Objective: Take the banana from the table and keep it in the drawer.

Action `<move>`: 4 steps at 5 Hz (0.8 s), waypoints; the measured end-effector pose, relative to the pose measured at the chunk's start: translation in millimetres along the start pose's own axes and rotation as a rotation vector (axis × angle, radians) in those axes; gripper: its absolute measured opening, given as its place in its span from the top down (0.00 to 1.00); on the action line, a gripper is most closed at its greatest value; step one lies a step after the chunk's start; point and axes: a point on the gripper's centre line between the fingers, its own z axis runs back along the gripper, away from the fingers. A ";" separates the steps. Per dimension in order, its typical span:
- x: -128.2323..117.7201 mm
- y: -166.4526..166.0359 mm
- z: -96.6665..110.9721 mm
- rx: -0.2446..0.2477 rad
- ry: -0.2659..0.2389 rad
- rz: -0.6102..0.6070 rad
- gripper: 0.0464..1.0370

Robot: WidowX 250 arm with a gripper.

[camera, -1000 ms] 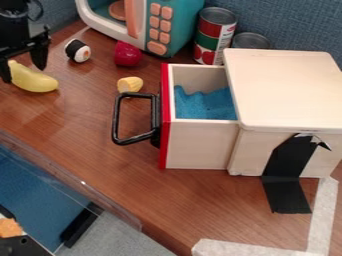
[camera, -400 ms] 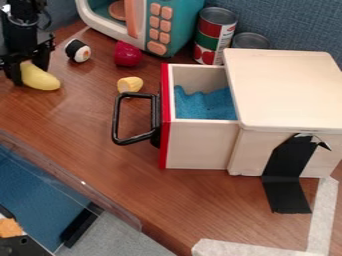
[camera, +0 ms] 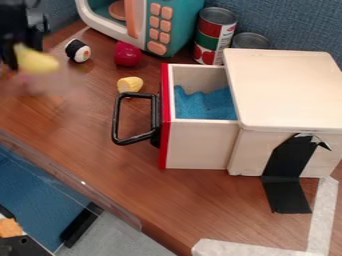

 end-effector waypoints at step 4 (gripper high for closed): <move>-114.9 -20.0 108.7 -0.239 0.080 -0.677 0.48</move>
